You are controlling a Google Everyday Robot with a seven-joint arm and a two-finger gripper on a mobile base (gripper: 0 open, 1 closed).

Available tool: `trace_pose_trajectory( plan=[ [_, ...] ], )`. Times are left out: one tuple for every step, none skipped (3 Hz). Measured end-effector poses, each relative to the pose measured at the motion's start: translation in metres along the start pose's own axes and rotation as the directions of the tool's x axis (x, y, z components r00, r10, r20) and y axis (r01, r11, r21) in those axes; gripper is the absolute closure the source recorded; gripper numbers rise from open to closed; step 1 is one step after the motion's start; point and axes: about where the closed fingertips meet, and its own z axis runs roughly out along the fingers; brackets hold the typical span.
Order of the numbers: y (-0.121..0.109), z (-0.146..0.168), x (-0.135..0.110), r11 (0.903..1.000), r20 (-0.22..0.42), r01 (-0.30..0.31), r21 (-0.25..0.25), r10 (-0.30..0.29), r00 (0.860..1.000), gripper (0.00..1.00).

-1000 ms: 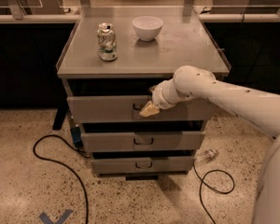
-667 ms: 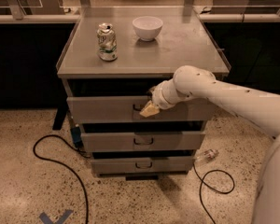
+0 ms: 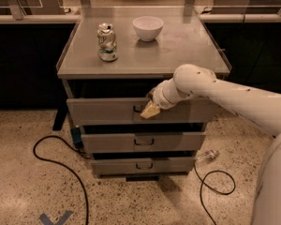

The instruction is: Open top drawer

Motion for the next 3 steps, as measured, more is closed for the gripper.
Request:
trace_pose_trajectory(
  plan=[
    [0.000, 0.000, 0.002, 1.0000, -0.016, 0.002, -0.003, -0.002, 1.000, 1.00],
    [0.012, -0.006, 0.010, 0.9997, -0.073, 0.024, 0.000, -0.024, 0.997, 1.00],
    [0.012, -0.009, 0.008, 0.9997, -0.073, 0.024, 0.000, -0.024, 0.997, 1.00]
  ],
)
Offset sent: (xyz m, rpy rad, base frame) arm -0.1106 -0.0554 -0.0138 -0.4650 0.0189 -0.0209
